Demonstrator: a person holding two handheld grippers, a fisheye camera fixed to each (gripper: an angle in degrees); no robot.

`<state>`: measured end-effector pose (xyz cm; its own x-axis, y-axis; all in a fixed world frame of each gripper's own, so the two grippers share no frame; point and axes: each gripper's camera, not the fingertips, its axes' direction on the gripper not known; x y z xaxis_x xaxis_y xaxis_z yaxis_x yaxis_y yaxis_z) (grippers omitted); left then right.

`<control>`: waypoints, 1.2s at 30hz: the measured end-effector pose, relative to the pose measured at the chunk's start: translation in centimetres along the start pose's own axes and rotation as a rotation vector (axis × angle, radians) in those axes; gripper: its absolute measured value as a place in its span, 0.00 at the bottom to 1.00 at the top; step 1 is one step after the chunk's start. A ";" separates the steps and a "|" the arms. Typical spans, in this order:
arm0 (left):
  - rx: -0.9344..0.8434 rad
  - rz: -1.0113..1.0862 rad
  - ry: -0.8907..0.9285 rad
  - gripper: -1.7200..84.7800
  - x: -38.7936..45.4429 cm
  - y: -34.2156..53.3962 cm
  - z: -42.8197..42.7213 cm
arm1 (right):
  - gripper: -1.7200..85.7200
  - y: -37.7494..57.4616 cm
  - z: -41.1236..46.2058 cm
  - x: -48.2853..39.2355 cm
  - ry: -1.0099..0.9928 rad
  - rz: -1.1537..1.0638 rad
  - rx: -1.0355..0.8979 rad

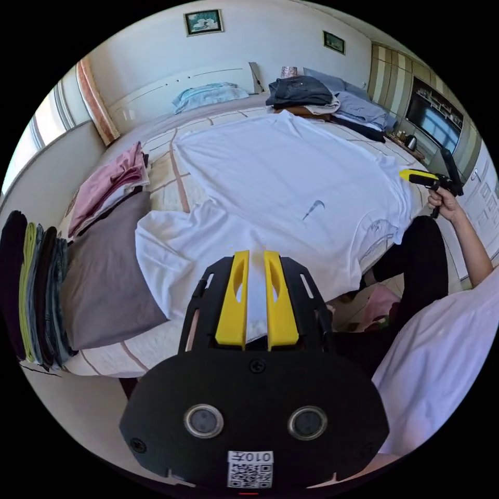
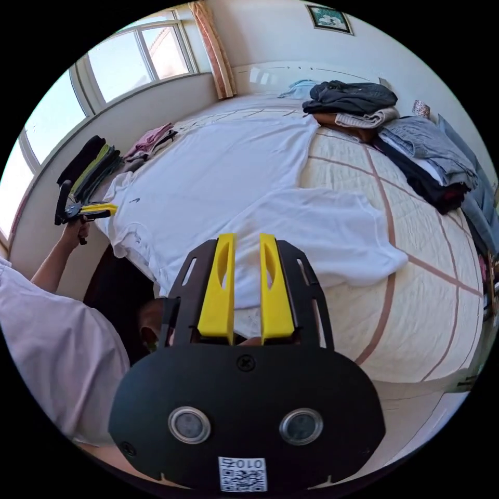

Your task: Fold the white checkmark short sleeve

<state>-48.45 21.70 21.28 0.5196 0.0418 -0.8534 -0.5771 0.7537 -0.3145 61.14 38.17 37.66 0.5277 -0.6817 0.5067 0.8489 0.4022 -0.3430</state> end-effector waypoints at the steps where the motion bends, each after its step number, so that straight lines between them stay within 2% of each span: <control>1: 0.048 -0.055 0.021 0.07 -0.3 0.7 0.4 | 0.10 0.8 -0.3 1.0 -0.063 0.052 0.004; 3: 0.058 -0.130 0.084 0.07 -1.0 1.4 0.3 | 0.10 1.9 -2.9 2.1 -0.132 0.091 0.102; 5: 0.114 -0.171 0.022 0.06 -0.6 1.9 -0.9 | 0.12 3.7 -7.0 4.2 0.003 0.208 0.241; 8: 0.189 -0.138 -0.089 0.06 1.4 2.5 -2.6 | 0.13 5.5 -8.4 8.3 0.146 0.411 0.209; 14: 0.287 -0.061 -0.031 0.04 5.4 1.6 -1.7 | 0.13 6.8 -6.5 11.2 0.023 0.520 0.164; 17: 0.273 -0.025 0.035 0.04 6.7 0.2 -0.5 | 0.08 7.7 -7.1 10.8 0.000 0.540 0.237; 21: 0.282 -0.016 0.084 0.04 7.2 -0.6 0.5 | 0.07 8.2 -8.8 10.2 -0.121 0.604 0.341; 24: 0.277 -0.025 0.142 0.03 7.0 -0.9 1.7 | 0.07 5.3 -11.6 5.1 -0.045 0.467 0.368; 25: 0.269 -0.014 0.172 0.03 7.0 -1.2 2.2 | 0.07 3.3 -12.2 1.4 0.002 0.339 0.342; 27: 0.252 0.003 0.202 0.03 7.3 -1.7 3.0 | 0.06 0.3 -11.1 -4.7 0.034 0.135 0.239; 29: 0.257 0.018 0.211 0.04 7.6 -2.2 3.7 | 0.06 -2.2 -6.4 -11.2 0.068 -0.089 0.066; 31: 0.251 0.021 0.262 0.04 7.7 -3.1 4.6 | 0.07 -2.8 -2.5 -13.3 0.077 -0.154 -0.017; 33: 0.238 0.037 0.310 0.05 7.9 -3.9 5.3 | 0.07 -2.8 -1.2 -14.3 -0.040 -0.194 -0.054; 35: 0.207 0.057 0.333 0.07 8.2 -4.8 5.9 | 0.08 -1.3 -3.0 -15.2 -0.315 -0.283 0.046; 36: 0.191 0.078 0.342 0.08 8.5 -5.5 6.2 | 0.08 -0.8 -3.4 -15.0 -0.355 -0.275 0.065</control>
<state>-36.90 21.99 18.31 0.2205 -0.0924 -0.9710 -0.4627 0.8664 -0.1875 52.42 45.95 27.68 0.2502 -0.5212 0.8159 0.9531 0.2806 -0.1131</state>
